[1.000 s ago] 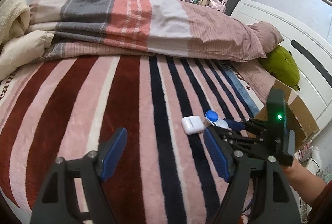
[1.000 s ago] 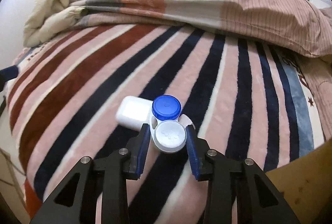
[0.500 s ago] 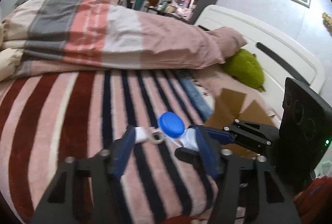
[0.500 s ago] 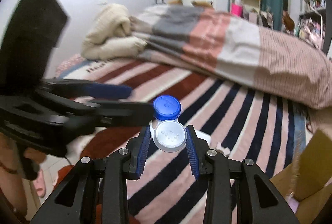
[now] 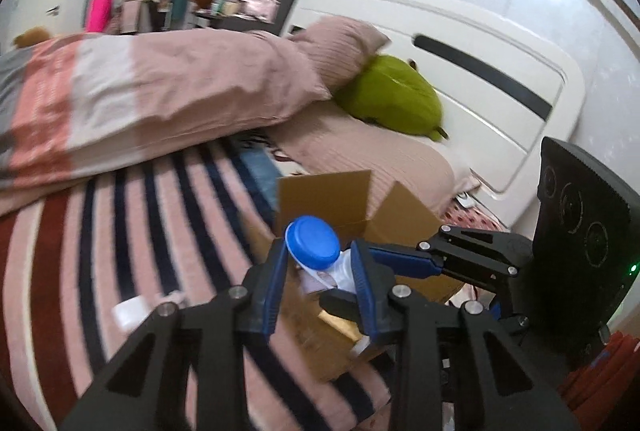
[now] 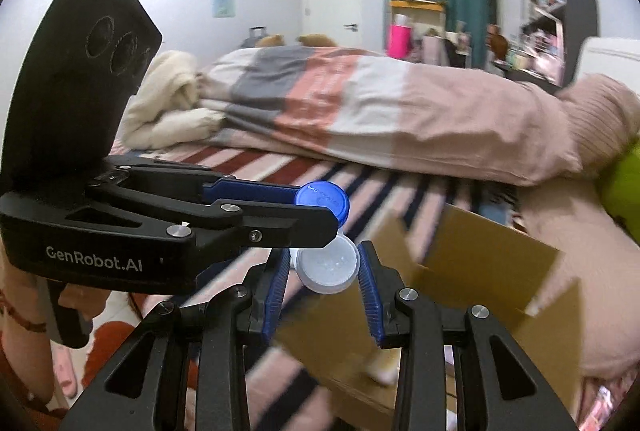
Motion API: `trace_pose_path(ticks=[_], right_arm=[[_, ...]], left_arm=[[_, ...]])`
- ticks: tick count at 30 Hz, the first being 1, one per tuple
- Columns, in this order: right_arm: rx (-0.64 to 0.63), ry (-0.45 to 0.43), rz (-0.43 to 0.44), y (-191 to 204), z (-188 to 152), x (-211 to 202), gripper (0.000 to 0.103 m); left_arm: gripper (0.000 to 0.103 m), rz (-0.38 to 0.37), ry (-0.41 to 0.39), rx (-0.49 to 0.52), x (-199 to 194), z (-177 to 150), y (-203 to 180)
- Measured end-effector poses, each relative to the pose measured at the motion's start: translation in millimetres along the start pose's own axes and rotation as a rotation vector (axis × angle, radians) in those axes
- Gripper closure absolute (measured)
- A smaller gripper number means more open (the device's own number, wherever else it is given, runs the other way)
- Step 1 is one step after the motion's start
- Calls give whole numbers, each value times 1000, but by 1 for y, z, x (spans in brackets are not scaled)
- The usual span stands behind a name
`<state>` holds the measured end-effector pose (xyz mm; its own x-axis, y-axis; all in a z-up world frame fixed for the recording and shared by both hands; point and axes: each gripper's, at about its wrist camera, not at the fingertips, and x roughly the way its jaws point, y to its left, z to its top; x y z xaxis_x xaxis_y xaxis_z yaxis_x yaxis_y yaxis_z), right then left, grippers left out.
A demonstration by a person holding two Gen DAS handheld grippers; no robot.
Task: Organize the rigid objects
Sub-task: 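Carry the lens case into the cardboard box and open the right tool, then move the right tool back and grasp the white ring-shaped holder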
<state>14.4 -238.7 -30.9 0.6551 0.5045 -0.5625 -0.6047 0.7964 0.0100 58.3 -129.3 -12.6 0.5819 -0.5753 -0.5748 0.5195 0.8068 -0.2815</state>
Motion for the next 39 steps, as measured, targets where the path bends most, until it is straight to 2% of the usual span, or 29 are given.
trace_pose_path(ticks=[2,5,13,15,17,18,19,20,26,30,37,39], right_arm=[[20,15,-32,-19,-5,-6,73],[51,47,-59,-44,-10,-9,74],[84,160,-114,-76,-18,3,74],[91,181,-120,-79,-21,4,73],[97,204,-137,-81,-23,6,70],[96,218,-149,-81,-23,6,65],[94,225,-158,-80,-23,8,56],[91,223,-161,-79,-23,7,53],[86,223,-152,-70,-19,4,53],[54,198,-138,-49,-7,5,53],[-8,163,-1,14,21,26,53],[-31,170,37,36,26,42,53]], left_arm=[[74,-49,43,16,20,6,-10],[74,-84,95,21,47,13,-18],[74,-64,157,48,79,20,-26],[67,-53,160,48,79,20,-24],[42,-35,155,56,77,19,-23],[41,-25,149,62,75,19,-23],[41,-15,146,67,71,18,-22],[41,-8,143,67,68,18,-21],[37,52,83,41,32,16,-3],[37,134,33,-13,-6,6,27],[36,310,-26,-110,-71,-29,93],[33,352,-37,-139,-88,-42,113]])
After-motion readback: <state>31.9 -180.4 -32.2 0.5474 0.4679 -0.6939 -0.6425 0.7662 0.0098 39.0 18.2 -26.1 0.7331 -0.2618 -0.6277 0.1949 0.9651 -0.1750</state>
